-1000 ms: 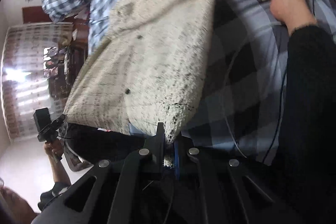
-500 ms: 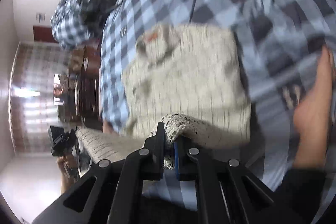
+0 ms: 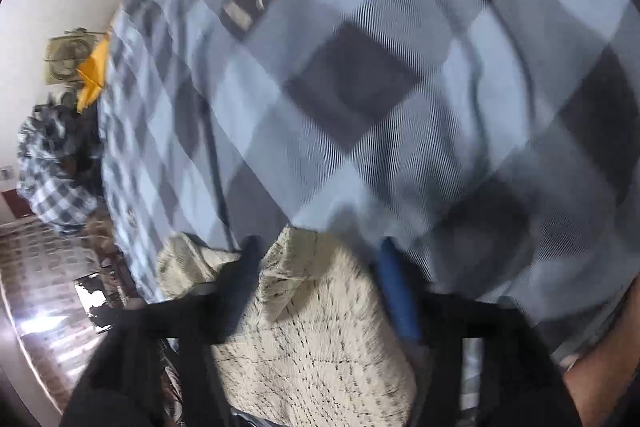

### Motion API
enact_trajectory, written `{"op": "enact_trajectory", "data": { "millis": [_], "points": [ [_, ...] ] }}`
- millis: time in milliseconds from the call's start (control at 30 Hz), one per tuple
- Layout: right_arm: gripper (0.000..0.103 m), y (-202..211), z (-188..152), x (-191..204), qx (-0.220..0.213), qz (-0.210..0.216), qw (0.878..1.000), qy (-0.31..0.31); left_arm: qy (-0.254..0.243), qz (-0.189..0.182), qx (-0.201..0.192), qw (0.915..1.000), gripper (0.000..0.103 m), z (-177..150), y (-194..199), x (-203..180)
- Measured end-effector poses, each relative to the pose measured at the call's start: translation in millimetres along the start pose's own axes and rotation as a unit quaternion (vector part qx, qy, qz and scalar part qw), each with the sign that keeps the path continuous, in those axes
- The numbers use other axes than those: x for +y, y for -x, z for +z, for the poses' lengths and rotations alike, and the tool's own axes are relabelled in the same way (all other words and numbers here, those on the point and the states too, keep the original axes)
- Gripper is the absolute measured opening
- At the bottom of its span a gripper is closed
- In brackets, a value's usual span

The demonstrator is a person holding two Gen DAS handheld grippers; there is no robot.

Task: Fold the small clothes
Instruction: 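Lay the folded hem down and open both grippers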

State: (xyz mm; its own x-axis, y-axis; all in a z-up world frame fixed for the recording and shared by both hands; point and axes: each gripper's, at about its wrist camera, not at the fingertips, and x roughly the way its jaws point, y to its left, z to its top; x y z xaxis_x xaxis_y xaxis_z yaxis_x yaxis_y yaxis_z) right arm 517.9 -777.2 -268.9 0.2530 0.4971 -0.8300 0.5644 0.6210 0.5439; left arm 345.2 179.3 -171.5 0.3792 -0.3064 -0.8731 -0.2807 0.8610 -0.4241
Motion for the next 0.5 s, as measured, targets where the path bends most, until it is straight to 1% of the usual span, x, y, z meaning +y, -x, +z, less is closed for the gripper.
{"op": "enact_trajectory", "data": {
  "millis": [67,100,133,167,233,267,300,333,367,433,500],
  "points": [
    [0.082,15.7,-10.9,6.8,-0.039,-0.038,0.998,0.036,-0.043,0.002,0.021,0.9988,0.004,-10.1,3.3,-10.0],
    [0.083,17.6,-23.4,15.2,-0.044,-0.065,0.994,0.075,-0.07,0.005,0.031,0.9971,0.004,-14.9,6.7,-16.1],
    [0.083,16.0,-35.3,22.3,-0.04,-0.083,0.99,0.108,-0.093,0.011,0.036,0.9949,0.004,-22.7,13.2,-21.6],
    [0.083,11.6,-54.0,32.5,-0.031,-0.104,0.983,0.15,-0.125,0.021,0.042,0.9911,0.004,-31.5,19.5,-26.6],
    [0.083,4.6,-79.0,42.6,-0.024,-0.132,0.971,0.196,-0.159,0.023,0.056,0.9854,0.004,-45.6,29.0,-31.9],
    [0.083,-1.5,-90.0,48.0,-0.021,-0.141,0.966,0.215,-0.165,0.017,0.061,0.9842,0.004,-50.0,31.2,-32.7],
    [0.083,-8.9,-103.9,53.9,-0.013,-0.15,0.961,0.231,-0.171,0.001,0.066,0.9831,0.004,-54.4,32.1,-32.3],
    [0.083,-13.6,-112.7,57.5,-0.004,-0.156,0.958,0.239,-0.175,-0.016,0.069,0.982,0.004,-57.3,30.9,-31.9],
    [0.083,-20.1,-125.2,63.1,0.007,-0.16,0.955,0.249,-0.18,-0.041,0.072,0.9801,0.004,-63.8,29.3,-30.6],
    [0.083,-28.5,-138.1,70.9,0.024,-0.16,0.951,0.263,-0.191,-0.067,0.079,0.976,0.004,-72.1,20.6,-31.3],
    [0.083,-33.7,-148.2,75.0,0.041,-0.157,0.947,0.277,-0.21,-0.08,0.095,0.9698,0.004,-81.7,6.9,-32.2]
  ]
}}
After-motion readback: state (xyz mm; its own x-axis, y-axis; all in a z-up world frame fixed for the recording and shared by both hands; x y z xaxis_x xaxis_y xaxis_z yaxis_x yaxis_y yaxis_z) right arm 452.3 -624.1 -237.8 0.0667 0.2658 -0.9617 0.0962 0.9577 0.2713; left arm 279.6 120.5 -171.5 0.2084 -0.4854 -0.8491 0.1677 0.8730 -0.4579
